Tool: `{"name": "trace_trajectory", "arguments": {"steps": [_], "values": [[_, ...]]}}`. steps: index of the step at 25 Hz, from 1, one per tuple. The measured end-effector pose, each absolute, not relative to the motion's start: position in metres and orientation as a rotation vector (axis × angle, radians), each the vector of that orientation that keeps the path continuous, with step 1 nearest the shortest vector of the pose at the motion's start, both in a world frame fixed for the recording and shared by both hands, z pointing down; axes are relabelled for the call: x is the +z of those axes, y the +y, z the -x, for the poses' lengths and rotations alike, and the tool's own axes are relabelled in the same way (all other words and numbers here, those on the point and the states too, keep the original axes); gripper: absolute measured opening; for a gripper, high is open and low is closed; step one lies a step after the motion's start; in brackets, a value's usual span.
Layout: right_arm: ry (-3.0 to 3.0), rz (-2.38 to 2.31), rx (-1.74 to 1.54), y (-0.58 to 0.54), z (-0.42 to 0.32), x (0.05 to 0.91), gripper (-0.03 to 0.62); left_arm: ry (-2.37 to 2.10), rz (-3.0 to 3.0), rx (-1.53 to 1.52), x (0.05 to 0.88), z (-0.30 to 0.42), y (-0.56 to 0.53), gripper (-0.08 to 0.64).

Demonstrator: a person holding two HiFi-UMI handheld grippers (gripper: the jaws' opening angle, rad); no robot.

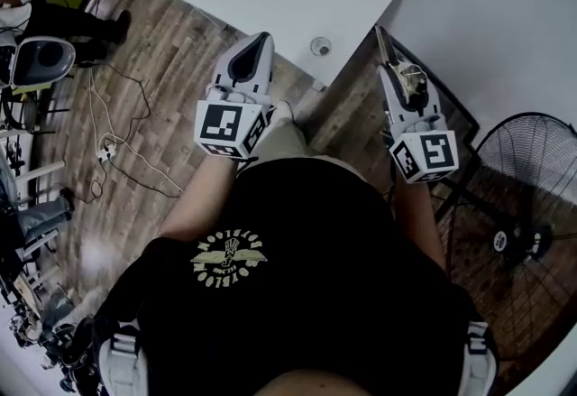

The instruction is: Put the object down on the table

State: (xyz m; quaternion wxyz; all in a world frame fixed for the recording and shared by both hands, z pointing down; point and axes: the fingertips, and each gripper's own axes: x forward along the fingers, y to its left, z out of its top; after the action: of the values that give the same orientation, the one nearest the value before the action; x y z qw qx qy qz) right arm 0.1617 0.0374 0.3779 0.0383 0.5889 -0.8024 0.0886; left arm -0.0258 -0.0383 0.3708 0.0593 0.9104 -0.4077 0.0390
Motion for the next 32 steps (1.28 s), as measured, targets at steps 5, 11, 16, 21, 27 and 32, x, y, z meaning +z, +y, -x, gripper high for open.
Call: {"name": "trace_trajectory", "arguments": {"steps": [5, 11, 16, 21, 27, 32], "values": [[-2.470, -1.792, 0.279, 0.014, -0.153, 0.376, 0.129, -1.213, -2.776, 0.111, 0.367, 0.024, -0.061, 0.006], [-2.455, -1.793, 0.264, -0.020, -0.147, 0.371, 0.129, -1.164, -2.786, 0.124, 0.368, 0.022, -0.096, 0.006], [-2.420, -1.825, 0.258, -0.039, -0.147, 0.365, 0.129, -1.095, -2.812, 0.123, 0.364, 0.012, -0.119, 0.006], [-2.369, -1.885, 0.209, -0.058, -0.152, 0.351, 0.129, -1.033, -2.843, 0.080, 0.355, 0.005, -0.147, 0.006], [-2.325, -1.940, 0.150, -0.078, -0.145, 0.335, 0.129, -0.947, -2.865, 0.073, 0.356, 0.006, -0.172, 0.006], [-2.323, -1.987, 0.145, -0.092, -0.131, 0.325, 0.129, -0.873, -2.890, 0.049, 0.353, 0.012, -0.190, 0.006]]}}
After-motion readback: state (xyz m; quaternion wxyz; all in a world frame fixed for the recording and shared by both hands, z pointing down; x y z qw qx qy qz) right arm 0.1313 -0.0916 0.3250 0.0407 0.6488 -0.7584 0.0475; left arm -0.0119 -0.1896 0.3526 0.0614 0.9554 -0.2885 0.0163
